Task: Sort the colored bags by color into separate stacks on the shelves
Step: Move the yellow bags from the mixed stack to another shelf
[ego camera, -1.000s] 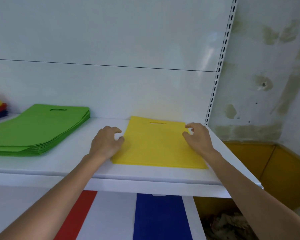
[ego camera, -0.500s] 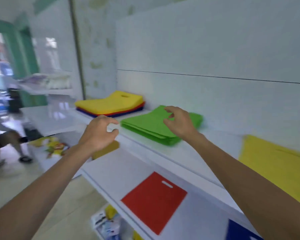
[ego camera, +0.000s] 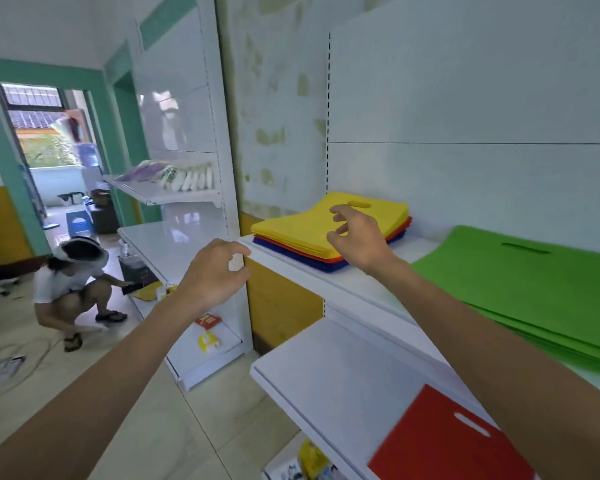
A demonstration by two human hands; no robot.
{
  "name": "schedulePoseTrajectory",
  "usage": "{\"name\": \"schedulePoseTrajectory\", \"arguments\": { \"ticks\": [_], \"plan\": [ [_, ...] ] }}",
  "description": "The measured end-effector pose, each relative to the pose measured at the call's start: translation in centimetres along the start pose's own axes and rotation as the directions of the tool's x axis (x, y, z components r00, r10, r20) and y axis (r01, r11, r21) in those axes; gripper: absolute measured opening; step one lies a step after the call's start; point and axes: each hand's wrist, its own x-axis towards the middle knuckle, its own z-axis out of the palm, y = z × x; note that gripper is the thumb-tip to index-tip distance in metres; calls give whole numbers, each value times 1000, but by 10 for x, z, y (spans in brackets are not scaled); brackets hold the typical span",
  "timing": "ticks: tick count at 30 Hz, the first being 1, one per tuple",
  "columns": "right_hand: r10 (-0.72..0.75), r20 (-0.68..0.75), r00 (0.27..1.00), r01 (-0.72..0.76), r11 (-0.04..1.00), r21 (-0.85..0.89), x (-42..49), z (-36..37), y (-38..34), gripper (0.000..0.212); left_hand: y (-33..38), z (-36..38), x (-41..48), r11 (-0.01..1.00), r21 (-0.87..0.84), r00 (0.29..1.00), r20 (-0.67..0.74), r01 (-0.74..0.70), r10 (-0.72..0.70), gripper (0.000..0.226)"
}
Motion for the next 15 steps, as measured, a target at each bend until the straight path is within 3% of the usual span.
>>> {"name": "schedulePoseTrajectory", "arguments": {
  "ticks": [15],
  "plan": [
    [80,-101,992,-92,988,-126,139,43,30,45,-53,52,169,971,-151,978,71,-186,198,30]
  ]
}}
